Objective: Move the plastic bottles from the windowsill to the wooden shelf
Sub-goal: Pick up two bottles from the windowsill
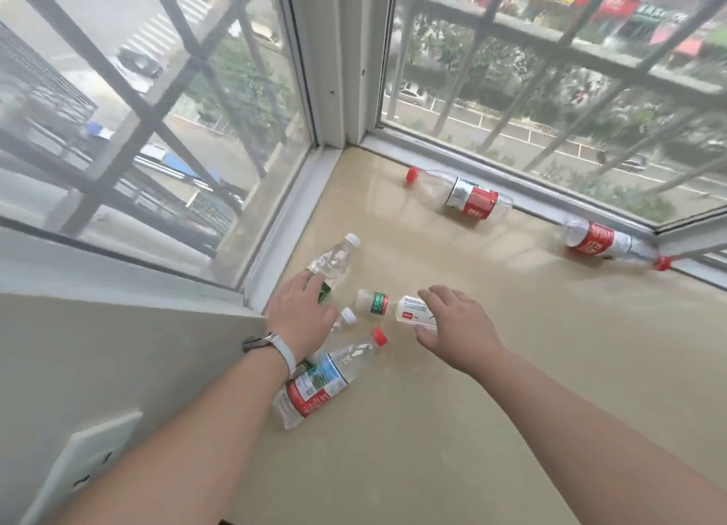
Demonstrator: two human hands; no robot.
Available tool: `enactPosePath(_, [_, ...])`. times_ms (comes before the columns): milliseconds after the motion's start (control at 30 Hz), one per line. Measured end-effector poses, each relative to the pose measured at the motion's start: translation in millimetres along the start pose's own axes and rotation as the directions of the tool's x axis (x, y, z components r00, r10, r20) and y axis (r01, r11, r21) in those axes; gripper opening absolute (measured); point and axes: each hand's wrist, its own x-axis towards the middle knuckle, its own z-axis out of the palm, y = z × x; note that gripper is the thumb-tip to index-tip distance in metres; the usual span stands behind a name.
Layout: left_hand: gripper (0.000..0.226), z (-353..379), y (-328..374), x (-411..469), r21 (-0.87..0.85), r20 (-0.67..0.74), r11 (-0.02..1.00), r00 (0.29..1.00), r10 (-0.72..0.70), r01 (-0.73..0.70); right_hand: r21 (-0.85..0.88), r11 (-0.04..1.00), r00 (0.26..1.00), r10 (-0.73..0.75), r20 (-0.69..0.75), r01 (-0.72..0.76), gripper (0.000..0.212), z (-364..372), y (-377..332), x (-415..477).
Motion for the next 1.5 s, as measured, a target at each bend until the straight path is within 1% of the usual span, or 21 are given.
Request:
enactPosePath(133, [0.053, 18, -4, 20, -0.043, -0.017, 0.998, 0.998, -0.056, 0.055, -0.024, 0.999, 0.997, 0.044, 0.07, -0.042, 0.062, 23, 8, 11])
enactPosePath(233, [0.059, 23, -7, 32, -0.019, -0.029, 0.996, 0.996, -0.09, 0.089, -0.049, 0.998, 0.992, 0.043, 0.122, -0.037, 0.066, 36, 12, 19])
enactPosePath(367, [0.067, 21, -12, 41, 0.071, 0.017, 0.985, 0.987, -0.16, 0.159, -0.059, 0.996, 0.987, 0.076, 0.138, -0.068, 0.069, 47, 14, 29])
enactPosePath(567, [0.068, 22, -15, 50, 0.095, 0.089, 0.967, 0.965, -0.245, 0.237, -0.034, 0.992, 0.98, 0.126, 0.154, -0.122, 0.073, 52, 14, 37])
enactPosePath(667, [0.062, 20, -13, 53, 0.073, 0.121, 0.963, 0.956, -0.266, 0.258, 0.02, 0.986, 0.971, 0.162, 0.175, -0.168, 0.07, 53, 16, 37])
enactPosePath(767, [0.054, 15, -14, 55, -0.013, 0.154, 0.96, 0.949, -0.276, 0.281, 0.13, 0.957, 0.953, 0.232, 0.196, -0.26, 0.059, 52, 17, 33])
enactPosePath(867, [0.045, 7, -14, 53, -0.104, 0.187, 0.95, 0.944, -0.272, 0.294, 0.289, 0.893, 0.934, 0.296, 0.201, -0.345, 0.054, 49, 19, 24])
enactPosePath(967, [0.041, -4, -9, 48, -0.193, 0.148, 0.938, 0.954, -0.261, 0.287, 0.471, 0.798, 0.927, 0.327, 0.183, -0.375, 0.045, 38, 16, 11])
enactPosePath(1067, [0.052, -19, 3, 38, -0.234, 0.11, 0.939, 0.966, -0.233, 0.253, 0.637, 0.671, 0.918, 0.354, 0.177, -0.381, 0.033, 22, 10, -2])
enactPosePath(1133, [0.059, -31, 14, 26, -0.295, 0.081, 0.93, 0.975, -0.205, 0.22, 0.718, 0.585, 0.916, 0.347, 0.2, -0.378, 0.035, 11, 8, -13])
enactPosePath(1233, [0.062, -49, 28, 3, -0.358, 0.072, 0.913, 0.981, -0.183, 0.197, 0.792, 0.483, 0.912, 0.347, 0.218, -0.373, 0.042, -5, 5, -31])
enactPosePath(1367, [0.055, -73, 47, -33, -0.439, 0.08, 0.884, 0.987, -0.136, 0.158, 0.838, 0.431, 0.912, 0.372, 0.174, -0.335, 0.048, -27, 0, -58])
enactPosePath(1500, [0.054, -90, 70, -76, -0.574, 0.103, 0.801, 0.985, -0.137, 0.172, 0.893, 0.343, 0.907, 0.395, 0.146, -0.293, 0.053, -52, -3, -94])
